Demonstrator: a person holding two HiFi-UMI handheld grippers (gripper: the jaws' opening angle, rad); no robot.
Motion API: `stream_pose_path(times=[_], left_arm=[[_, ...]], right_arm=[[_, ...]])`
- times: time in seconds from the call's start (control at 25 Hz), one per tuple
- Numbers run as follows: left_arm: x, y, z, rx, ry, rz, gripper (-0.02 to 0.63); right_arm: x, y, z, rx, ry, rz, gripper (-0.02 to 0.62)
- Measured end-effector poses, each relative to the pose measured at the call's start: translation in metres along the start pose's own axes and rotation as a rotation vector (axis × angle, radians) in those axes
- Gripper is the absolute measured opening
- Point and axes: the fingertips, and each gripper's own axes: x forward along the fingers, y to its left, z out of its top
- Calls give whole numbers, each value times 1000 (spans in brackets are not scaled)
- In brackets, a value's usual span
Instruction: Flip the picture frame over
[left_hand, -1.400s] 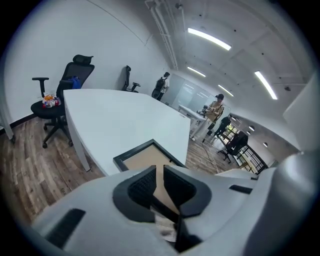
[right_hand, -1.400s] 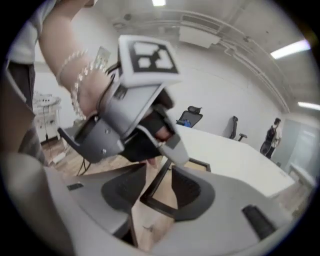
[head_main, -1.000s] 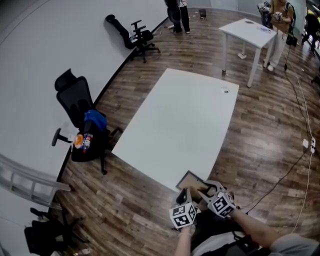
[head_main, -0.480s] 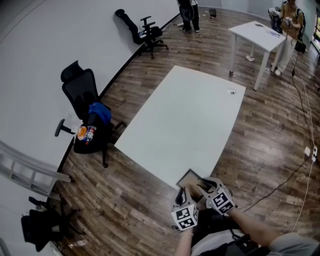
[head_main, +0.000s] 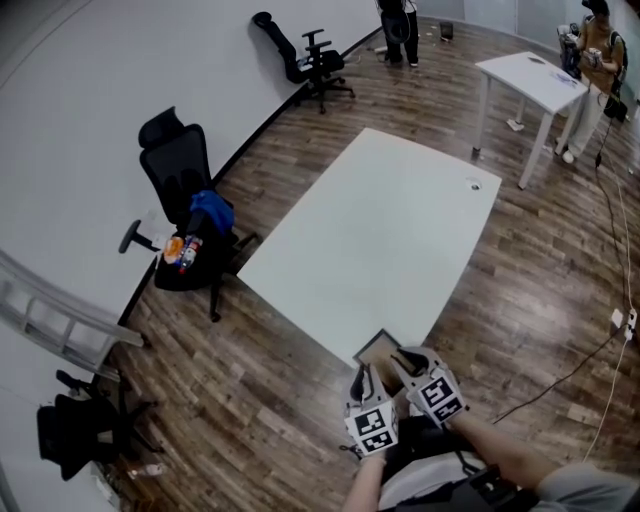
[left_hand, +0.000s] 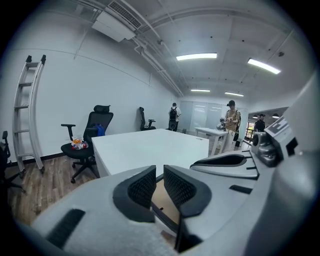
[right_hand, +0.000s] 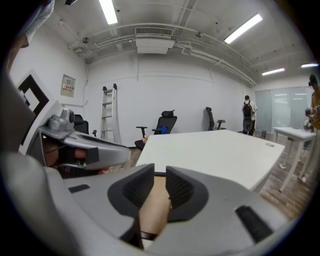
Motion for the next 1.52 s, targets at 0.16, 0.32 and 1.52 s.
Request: stream_pose_path(times=[0.16,0.32,1.52], left_arm=[[-3,-3,6,5,-9,-4,49],[-4,-10,11,20,-19,-20,49],[-11,-17,20,47,-40,-26,49]], right_arm=[[-1,0,5,1,-7,-12,67],[-5,-4,11,11,-22,-29,64],[-12,-3,22,19,-53,-12,30]])
